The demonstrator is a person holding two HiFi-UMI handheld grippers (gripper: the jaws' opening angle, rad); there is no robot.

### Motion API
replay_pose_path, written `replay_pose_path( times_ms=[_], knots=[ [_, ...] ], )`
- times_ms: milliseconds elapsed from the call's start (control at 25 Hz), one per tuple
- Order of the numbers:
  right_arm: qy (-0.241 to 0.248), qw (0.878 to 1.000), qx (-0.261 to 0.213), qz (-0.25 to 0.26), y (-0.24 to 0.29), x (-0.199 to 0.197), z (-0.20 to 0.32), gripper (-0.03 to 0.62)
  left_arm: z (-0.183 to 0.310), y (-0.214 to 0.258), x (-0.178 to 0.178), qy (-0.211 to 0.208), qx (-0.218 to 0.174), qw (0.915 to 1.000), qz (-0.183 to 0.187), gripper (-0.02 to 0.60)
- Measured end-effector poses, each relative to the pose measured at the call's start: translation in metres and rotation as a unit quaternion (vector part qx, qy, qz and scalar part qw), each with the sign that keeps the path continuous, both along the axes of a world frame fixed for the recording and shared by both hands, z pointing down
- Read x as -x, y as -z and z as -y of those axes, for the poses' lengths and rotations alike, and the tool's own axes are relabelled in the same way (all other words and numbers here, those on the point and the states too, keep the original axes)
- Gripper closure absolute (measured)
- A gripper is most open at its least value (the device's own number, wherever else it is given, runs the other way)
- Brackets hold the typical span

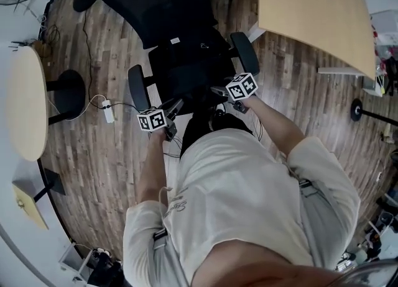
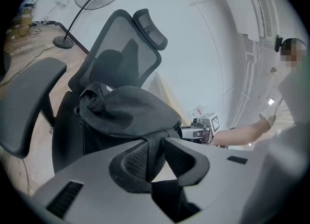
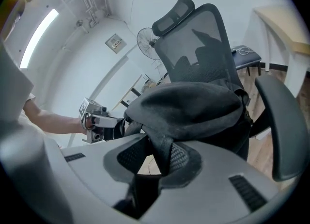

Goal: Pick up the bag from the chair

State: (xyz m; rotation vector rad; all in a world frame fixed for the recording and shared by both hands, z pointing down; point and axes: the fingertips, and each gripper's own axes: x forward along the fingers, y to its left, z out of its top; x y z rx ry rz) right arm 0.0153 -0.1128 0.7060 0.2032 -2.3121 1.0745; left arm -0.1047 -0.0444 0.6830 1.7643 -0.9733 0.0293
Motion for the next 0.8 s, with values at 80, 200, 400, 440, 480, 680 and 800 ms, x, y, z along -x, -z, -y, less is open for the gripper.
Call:
replay_pose_path(
  times_ms=[80, 200, 400, 440, 480, 680, 800],
  knots=[
    [-0.011, 1.0, -0.002, -0.007, 0.007, 0.003, 0.008, 0.523, 0.008, 0.007, 0.004, -0.014, -0.012, 0.9998, -0.007, 0.494],
    [-0.021, 1.0, -0.007, -0.01, 0.018, 0.013, 0.021, 0.52, 0.02, 0.02, 0.015, -0.032, -0.037, 0.9987, -0.015, 0.495],
    [-0.026, 1.0, -0.008, -0.009, 0.032, 0.02, 0.047, 0.52, 0.044, 0.038, 0.02, -0.064, -0.074, 0.9942, -0.043, 0.495],
    [-0.029, 0.999, -0.011, -0.009, 0.034, 0.022, 0.053, 0.519, 0.05, 0.041, 0.022, -0.066, -0.078, 0.9935, -0.051, 0.495],
    [-0.034, 0.999, -0.014, -0.01, 0.036, 0.023, 0.058, 0.519, 0.055, 0.043, 0.023, -0.069, -0.081, 0.9928, -0.055, 0.495],
    [-0.066, 0.998, -0.021, -0.011, 0.045, 0.032, 0.076, 0.514, 0.069, 0.053, 0.029, -0.096, -0.097, 0.9888, -0.059, 0.505],
    [-0.082, 0.996, -0.025, -0.008, 0.052, 0.032, 0.088, 0.513, 0.08, 0.064, 0.028, -0.102, -0.112, 0.9858, -0.073, 0.506]
  ],
)
